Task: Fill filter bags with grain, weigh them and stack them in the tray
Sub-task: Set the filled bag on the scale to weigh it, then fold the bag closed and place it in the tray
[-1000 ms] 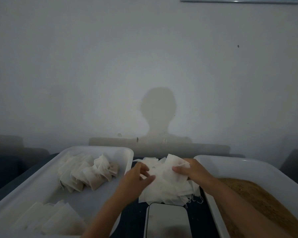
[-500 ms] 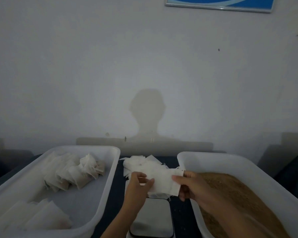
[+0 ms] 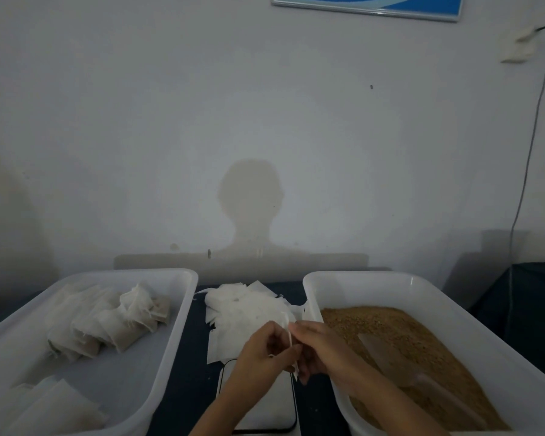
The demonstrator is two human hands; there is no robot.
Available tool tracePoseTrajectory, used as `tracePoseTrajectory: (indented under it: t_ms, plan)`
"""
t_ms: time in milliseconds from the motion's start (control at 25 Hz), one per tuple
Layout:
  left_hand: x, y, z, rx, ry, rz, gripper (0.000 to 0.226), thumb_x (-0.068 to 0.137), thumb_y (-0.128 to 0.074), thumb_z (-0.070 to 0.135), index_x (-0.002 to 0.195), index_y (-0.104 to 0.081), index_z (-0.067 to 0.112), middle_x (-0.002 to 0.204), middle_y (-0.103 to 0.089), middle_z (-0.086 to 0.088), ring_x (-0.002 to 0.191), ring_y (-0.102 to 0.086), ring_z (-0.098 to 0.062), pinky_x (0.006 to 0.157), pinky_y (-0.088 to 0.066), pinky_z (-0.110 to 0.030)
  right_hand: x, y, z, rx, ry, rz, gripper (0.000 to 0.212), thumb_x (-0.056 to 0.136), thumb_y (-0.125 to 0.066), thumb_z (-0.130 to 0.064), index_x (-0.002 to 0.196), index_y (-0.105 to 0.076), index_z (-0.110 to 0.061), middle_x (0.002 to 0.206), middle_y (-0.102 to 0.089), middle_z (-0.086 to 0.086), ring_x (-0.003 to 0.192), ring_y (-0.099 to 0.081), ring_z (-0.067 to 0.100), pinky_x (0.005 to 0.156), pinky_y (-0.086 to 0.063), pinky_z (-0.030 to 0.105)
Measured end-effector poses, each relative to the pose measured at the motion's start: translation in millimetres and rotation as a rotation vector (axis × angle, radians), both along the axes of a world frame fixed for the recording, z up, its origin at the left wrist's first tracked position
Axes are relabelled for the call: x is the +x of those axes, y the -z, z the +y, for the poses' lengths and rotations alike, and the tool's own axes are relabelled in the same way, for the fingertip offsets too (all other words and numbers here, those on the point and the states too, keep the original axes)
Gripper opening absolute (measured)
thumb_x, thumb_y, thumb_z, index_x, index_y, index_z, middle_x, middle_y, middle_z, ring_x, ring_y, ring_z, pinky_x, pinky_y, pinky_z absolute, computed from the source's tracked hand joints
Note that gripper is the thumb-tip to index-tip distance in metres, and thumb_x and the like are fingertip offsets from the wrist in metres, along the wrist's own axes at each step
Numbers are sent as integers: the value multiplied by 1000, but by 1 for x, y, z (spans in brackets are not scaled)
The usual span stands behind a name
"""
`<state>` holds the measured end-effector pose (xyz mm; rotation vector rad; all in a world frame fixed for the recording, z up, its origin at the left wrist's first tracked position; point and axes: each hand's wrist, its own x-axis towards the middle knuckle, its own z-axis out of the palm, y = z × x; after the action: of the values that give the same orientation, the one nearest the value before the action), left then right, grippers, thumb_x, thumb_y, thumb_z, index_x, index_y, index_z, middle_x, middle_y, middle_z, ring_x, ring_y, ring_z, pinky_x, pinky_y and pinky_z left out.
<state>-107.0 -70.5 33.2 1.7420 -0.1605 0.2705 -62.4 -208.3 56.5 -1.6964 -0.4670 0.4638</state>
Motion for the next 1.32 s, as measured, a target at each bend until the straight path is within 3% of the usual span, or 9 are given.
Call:
tracePoseTrajectory:
  t_ms: [240, 440, 800, 1000, 1120, 1320]
  plan:
    - [1, 0, 1, -128, 77, 62, 25, 94, -52, 14, 91, -56, -10, 77, -68, -15, 72, -67, -27, 76, -58, -37, 4, 9, -4, 42, -14, -22, 30, 100, -46, -23, 76, -60, -11, 56, -58, -1, 46, -55, 13, 50, -49, 28]
    - [2, 4, 0, -77, 73, 59, 23, 98, -45, 14, 87, -56, -2, 69, -67, -2, 66, -65, -17, 69, -54, -28, 5, 12, -4, 76, -61, 1, 30, 98, -48, -29, 80, -60, -8, 64, -60, 6, 52, -57, 17, 51, -51, 28]
    - [2, 9, 4, -34, 84, 23, 11, 90, -58, 4, 88, -54, -6, 76, -58, -17, 72, -58, -25, 71, -54, -31, 1, 9, -6, 1, -94, -66, 26, 98, -49, -18, 74, -55, -9, 61, -60, 6, 53, -59, 19, 54, -54, 31]
    - [2, 12, 6, 50, 78, 0, 10, 86, -61, 0, 82, -53, 2, 72, -57, -6, 68, -56, -16, 67, -50, -23, 1, 11, -5, -27, -88, -90, 26, 99, -46, -14, 75, -53, -8, 61, -62, 4, 56, -61, 22, 59, -56, 37]
    - [2, 13, 7, 85, 97, -12, 8, 88, -60, 4, 84, -55, 7, 72, -60, 0, 70, -59, -14, 69, -51, -24, 1, 11, -4, -42, -89, -104, 25, 99, -48, -19, 78, -53, -7, 65, -65, 7, 57, -63, 21, 57, -58, 33]
    - [2, 13, 8, 17, 113, 10, 7, 91, -55, 2, 86, -53, -2, 76, -58, -11, 72, -58, -23, 71, -53, -32, 2, 14, -5, -41, -77, -132, 26, 101, -42, -15, 95, -55, 7, 71, -61, 15, 58, -62, 23, 60, -57, 35]
